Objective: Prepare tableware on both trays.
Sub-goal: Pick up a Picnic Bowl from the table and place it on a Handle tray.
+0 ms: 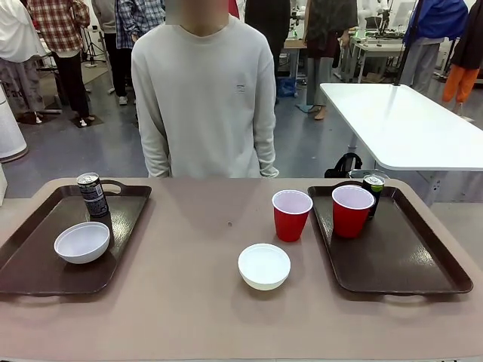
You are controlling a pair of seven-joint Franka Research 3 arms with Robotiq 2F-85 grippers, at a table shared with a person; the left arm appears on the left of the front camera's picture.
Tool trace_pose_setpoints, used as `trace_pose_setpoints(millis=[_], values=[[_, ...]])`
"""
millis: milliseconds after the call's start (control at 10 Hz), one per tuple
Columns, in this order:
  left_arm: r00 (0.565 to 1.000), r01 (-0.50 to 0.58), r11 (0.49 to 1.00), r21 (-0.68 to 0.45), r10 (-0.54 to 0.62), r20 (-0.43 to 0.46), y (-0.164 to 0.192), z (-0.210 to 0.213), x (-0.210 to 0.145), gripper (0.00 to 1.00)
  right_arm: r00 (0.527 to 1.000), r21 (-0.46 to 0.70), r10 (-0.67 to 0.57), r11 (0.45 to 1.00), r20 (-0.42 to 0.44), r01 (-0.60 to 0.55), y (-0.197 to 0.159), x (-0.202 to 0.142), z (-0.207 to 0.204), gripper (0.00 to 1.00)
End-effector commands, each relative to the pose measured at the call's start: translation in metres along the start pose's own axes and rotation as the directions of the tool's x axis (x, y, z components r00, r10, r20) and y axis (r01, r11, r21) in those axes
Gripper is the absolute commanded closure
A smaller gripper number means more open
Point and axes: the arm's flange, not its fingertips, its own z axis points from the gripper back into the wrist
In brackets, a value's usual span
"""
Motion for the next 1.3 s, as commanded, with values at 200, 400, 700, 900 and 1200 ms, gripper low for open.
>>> trace_pose_setpoints(millis=[200,400,700,900,1200], values=[[1.000,0.000,1.000,0.000,0.000,0.000,0.000,0.000,0.000,0.00,1.000,0.019,0.018,1.000,-0.002,-0.017,0.000,0.000,0.000,0.00],[1.000,0.000,1.000,0.000,0.000,0.000,0.000,0.000,0.000,0.00,1.000,0.019,0.018,1.000,-0.002,-0.017,0.000,0.000,0.000,0.00],[1.000,0.000,1.000,0.000,0.000,0.000,0.000,0.000,0.000,0.00,1.000,0.000,0.000,1.000,0.000,0.000,0.000,0.000,0.000,0.00],[1.000,0.000,1.000,0.000,0.000,0.000,0.000,0.000,0.000,0.00,0.992,-0.148,0.122,0.981,-0.036,-0.126,0.071,-0.023,-0.028,0.00],[1.000,0.000,1.000,0.000,0.000,0.000,0.000,0.000,0.000,0.00,0.973,-0.389,0.210,0.892,-0.095,-0.230,0.154,-0.039,-0.123,0.00]])
